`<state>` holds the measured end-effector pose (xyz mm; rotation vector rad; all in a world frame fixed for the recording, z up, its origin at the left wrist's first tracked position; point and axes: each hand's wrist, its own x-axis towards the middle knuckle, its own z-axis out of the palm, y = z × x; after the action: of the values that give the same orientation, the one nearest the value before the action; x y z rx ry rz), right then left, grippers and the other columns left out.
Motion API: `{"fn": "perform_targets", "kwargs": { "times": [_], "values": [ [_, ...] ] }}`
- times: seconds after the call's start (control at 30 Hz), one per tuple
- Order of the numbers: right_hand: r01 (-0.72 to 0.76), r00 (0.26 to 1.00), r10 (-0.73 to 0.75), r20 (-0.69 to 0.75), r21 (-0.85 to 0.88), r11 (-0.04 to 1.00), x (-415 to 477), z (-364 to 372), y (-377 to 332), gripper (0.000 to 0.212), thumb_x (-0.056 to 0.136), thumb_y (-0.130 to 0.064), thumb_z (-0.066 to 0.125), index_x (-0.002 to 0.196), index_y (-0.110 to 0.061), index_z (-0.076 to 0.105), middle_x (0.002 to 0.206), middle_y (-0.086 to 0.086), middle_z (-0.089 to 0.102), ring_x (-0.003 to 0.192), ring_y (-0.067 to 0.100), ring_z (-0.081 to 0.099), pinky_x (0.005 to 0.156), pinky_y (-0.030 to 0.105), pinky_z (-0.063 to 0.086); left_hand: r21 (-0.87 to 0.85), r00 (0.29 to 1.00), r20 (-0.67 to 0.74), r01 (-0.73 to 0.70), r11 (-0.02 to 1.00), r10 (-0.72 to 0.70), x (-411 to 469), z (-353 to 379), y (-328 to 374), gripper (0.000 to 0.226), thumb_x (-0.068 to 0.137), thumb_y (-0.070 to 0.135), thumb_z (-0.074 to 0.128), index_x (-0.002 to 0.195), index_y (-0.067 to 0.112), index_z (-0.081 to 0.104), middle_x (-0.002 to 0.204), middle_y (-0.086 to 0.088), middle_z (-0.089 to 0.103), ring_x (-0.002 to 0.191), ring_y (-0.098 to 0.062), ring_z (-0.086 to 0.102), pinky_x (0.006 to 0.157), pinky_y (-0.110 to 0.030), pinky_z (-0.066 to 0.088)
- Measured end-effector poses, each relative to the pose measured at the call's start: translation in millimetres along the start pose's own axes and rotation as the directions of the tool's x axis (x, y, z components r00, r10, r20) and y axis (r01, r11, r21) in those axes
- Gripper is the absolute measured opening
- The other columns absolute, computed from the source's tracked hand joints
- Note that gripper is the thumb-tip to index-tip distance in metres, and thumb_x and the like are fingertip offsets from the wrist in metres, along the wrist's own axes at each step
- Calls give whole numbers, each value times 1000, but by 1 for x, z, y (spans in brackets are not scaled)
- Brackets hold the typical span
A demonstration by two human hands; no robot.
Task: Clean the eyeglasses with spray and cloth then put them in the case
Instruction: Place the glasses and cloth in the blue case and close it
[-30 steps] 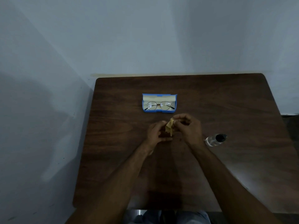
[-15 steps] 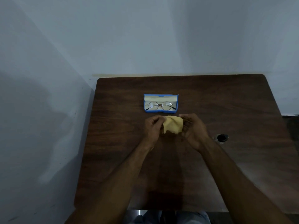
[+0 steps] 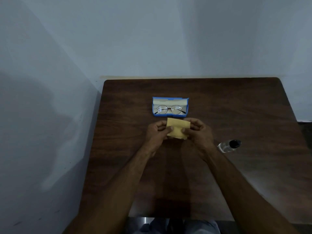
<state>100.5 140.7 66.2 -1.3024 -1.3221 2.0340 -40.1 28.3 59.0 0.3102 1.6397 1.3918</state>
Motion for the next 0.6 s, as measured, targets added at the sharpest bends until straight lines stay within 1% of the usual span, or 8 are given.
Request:
{"fn": "perform_targets", "kwargs": {
  "times": [0.07,0.13,0.2,0.27,0.37,0.47,0.53,0.6],
  "values": [
    [68,998,-68,14,-33,997,-3,-3,0,34,82,15,72,101,-13,74,102,9,77,96,24,73,73,34,60,-14,999,12,-42,999,42,0,-2,0,24,95,9,74,119,10,74,117,-7,78,108,-25,75,83,-40,66],
    [105,994,-105,13,-36,994,-7,-4,-1,30,82,16,69,87,-13,76,101,14,77,96,26,73,79,37,60,-37,998,10,-58,998,58,-1,-1,2,20,96,4,70,115,9,75,117,-10,77,107,-28,75,77,-37,66],
    [113,994,-112,10,-38,993,-9,-6,-3,28,82,17,67,79,-9,74,104,16,77,100,27,73,86,40,60,-40,997,28,-66,997,67,-3,0,3,18,99,-2,62,110,4,76,116,-9,77,108,-27,75,77,-34,65],
    [131,991,-130,16,-65,989,-12,-7,-5,25,83,19,65,77,-4,72,105,15,76,103,26,72,89,39,60,-73,997,50,-54,996,58,-7,2,6,26,102,-7,50,104,-1,76,116,-9,77,107,-25,75,78,-33,65],
    [164,986,-163,15,-121,979,-14,-9,-5,25,85,19,62,79,-3,72,104,12,77,105,25,72,90,36,60,-113,997,77,-18,993,27,-10,3,8,37,105,-1,40,95,-2,76,118,-11,75,109,-28,73,83,-37,65],
    [121,991,-126,-38,-100,988,-12,-10,-1,27,91,12,56,85,-7,74,103,11,77,104,26,72,90,39,60,-116,998,68,-8,993,16,-11,7,10,35,106,6,47,88,2,77,119,-11,73,110,-27,72,86,-38,65],
    [64,995,-67,-79,-44,997,-9,-11,1,27,96,5,52,89,-8,74,102,11,77,104,29,71,89,42,60,-82,998,48,-23,996,27,-11,10,8,26,103,7,58,88,7,79,119,-9,74,112,-28,70,86,-37,65],
    [18,996,-18,-87,5,1000,-7,-11,3,18,98,-2,57,95,-8,74,103,11,77,103,28,71,84,39,59,-17,998,29,-52,999,52,-10,10,4,13,97,6,69,93,10,80,115,-4,76,111,-23,72,84,-33,65]
  ]
}}
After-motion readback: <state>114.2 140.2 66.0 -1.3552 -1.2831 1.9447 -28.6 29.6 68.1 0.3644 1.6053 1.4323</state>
